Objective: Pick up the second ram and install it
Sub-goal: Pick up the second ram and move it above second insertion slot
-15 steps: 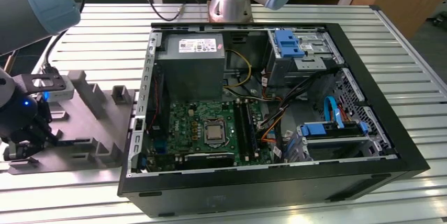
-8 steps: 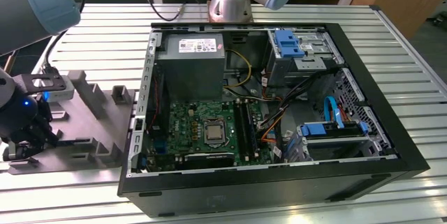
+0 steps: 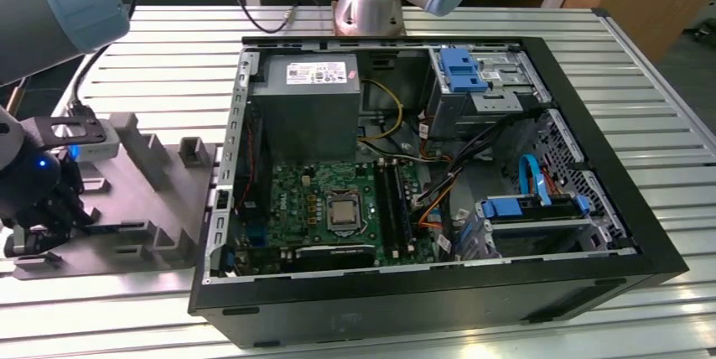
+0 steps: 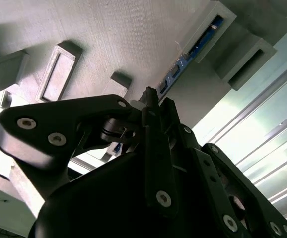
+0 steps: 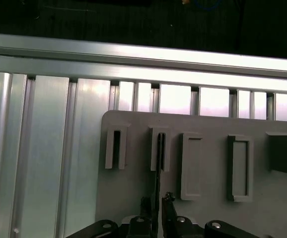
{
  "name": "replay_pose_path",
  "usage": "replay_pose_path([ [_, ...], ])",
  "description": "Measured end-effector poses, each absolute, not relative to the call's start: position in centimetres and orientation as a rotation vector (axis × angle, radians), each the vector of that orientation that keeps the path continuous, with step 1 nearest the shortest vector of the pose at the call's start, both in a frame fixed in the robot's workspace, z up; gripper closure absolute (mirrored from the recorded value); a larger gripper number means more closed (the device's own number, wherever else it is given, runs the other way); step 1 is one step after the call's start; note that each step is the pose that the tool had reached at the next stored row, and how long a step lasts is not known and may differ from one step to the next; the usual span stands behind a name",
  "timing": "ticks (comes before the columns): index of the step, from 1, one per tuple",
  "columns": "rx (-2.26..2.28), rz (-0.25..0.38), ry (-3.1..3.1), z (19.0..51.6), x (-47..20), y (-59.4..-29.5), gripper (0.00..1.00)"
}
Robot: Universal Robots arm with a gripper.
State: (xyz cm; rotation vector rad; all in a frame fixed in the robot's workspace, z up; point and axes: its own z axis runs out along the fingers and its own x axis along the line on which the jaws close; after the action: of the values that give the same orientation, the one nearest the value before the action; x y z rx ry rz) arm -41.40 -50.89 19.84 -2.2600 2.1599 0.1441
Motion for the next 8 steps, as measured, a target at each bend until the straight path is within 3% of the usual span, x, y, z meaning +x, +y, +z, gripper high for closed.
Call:
replay_pose_path([
  [8,-2.260,0.143,2.160,19.83,-41.32,-50.89,0.77],
])
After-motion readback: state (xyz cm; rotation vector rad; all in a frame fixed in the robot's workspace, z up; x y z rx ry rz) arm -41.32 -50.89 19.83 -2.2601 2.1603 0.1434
